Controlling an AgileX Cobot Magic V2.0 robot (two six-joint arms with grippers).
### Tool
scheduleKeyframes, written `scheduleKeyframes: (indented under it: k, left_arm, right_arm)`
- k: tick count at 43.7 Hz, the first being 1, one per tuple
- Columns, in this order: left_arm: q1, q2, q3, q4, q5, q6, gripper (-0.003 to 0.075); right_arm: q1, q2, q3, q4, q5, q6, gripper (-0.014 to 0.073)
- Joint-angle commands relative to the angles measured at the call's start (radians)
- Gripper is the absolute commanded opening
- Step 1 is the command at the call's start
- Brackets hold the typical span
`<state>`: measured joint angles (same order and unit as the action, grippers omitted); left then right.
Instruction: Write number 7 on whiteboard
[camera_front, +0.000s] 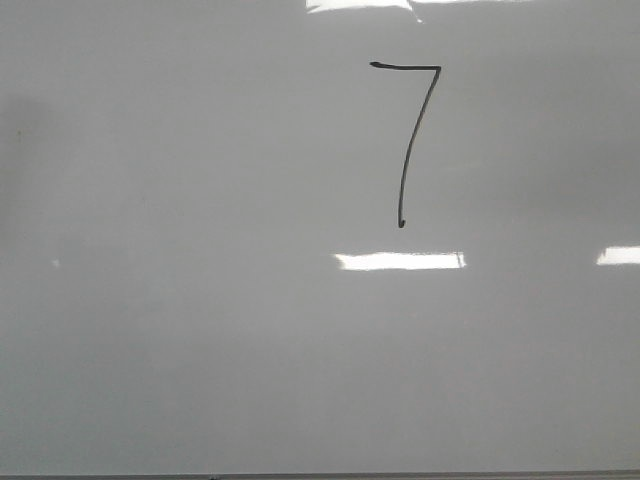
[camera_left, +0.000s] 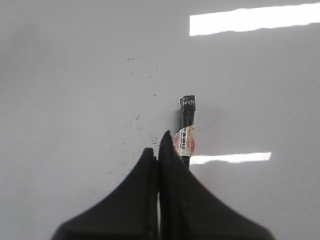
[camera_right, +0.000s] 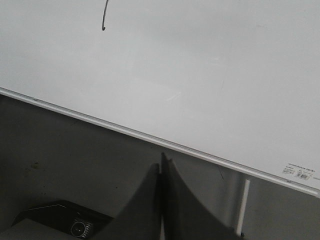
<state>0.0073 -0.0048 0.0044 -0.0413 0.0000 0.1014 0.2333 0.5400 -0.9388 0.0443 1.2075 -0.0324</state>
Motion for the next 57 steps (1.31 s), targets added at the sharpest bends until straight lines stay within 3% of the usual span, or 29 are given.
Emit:
scheduleKeyframes:
  k: [1, 9, 12, 22, 30, 48, 57]
  left_arm:
    - [0.002, -0.015, 0.006, -0.011, -0.088, 0.0, -0.002]
    - [0.002, -0.015, 0.006, -0.011, -0.088, 0.0, -0.002]
    - [0.002, -0.015, 0.006, -0.011, -0.088, 0.0, -0.002]
    - [0.002, -0.015, 0.006, -0.011, -0.088, 0.0, -0.002]
    - [0.002, -0.015, 0.006, -0.011, -0.088, 0.0, -0.002]
    - [0.002, -0.015, 0.006, -0.011, -0.088, 0.0, -0.002]
    - [0.002, -0.015, 0.006, -0.011, -0.088, 0.0, -0.002]
  right_arm:
    - [-0.004, 0.007, -0.022, -0.007, -0.06, -0.012, -0.0069]
    - [-0.01, -0.015, -0.007, -0.019, -0.078, -0.02, -0.0069]
    - [-0.046, -0.054, 0.039, -0.031, -0.15, -0.021, -0.0069]
    - [-0.194, -0.279, 0.398, -0.031, -0.654, -0.021, -0.0069]
    - [-0.239, -0.467, 0.687, -0.026, -0.93, -0.019, -0.0069]
    - [-0.237, -0.57, 0.964, -0.026, -1.239, -0.01, -0.0069]
    - [-0.236, -0.57, 0.96, -0.017, -1.256, -0.008, -0.0069]
